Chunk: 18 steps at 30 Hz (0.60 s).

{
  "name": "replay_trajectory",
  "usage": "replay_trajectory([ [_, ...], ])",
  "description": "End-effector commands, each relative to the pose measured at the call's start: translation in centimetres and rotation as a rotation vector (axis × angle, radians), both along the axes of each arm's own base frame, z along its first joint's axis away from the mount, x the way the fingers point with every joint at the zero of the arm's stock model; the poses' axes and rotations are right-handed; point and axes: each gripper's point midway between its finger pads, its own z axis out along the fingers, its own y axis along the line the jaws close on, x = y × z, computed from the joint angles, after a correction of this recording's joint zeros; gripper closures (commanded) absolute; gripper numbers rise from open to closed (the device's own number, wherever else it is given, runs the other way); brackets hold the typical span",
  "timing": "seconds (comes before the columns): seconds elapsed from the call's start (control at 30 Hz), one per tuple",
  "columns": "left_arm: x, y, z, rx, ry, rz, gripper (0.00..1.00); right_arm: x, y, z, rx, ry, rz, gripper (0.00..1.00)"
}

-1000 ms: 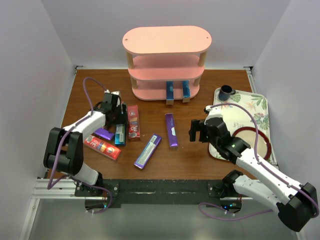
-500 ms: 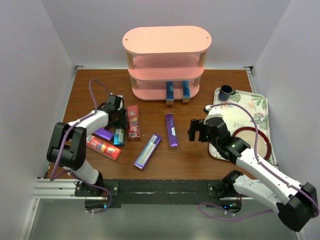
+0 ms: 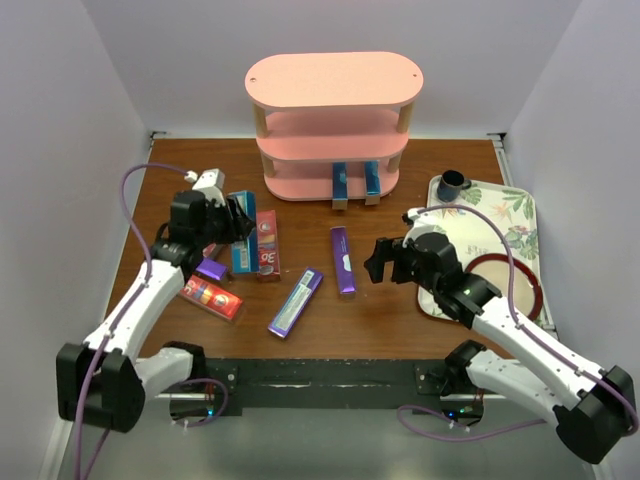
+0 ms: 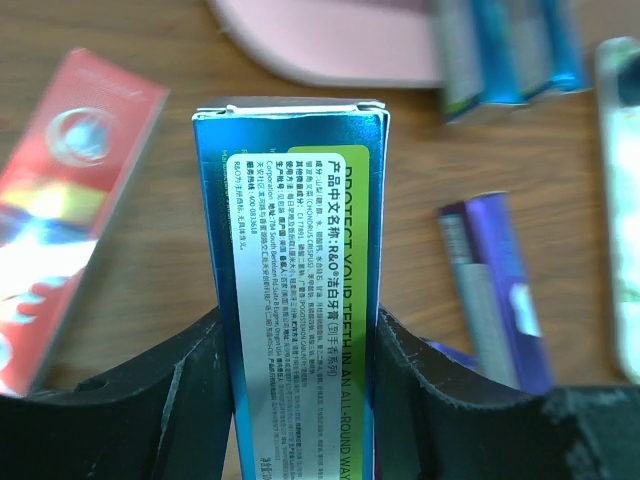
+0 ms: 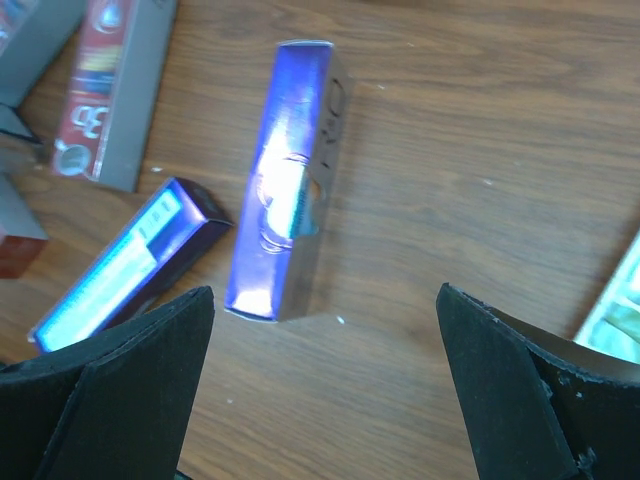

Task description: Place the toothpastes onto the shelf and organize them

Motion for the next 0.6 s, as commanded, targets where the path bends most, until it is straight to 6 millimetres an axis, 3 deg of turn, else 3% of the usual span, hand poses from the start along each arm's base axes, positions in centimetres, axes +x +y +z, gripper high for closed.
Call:
replay_trajectory([
  [0.0, -1.2, -3.5, 4.0, -0.267, -0.117, -0.098, 0.67, 0.6, 3.1, 2.5, 0.151, -0.042, 0.079, 0.03],
  [0.2, -3.1, -6.5, 6.9, -0.604, -0.194, -0.189, 0.66, 0.6, 6.6, 3.7, 0.162, -0.097, 0.118, 0.03],
  [0.27, -3.9, -7.0, 7.6, -0.720, -0.204, -0.209, 0.66, -0.6, 8.8, 3.8, 0.145, -0.115, 0.172, 0.04],
  [0.57, -4.6, -7.1, 8.4, -0.924, -0.219, -0.192, 0.66, -2.8, 15.1, 6.2, 0.197, -0.257, 0.243, 0.04],
])
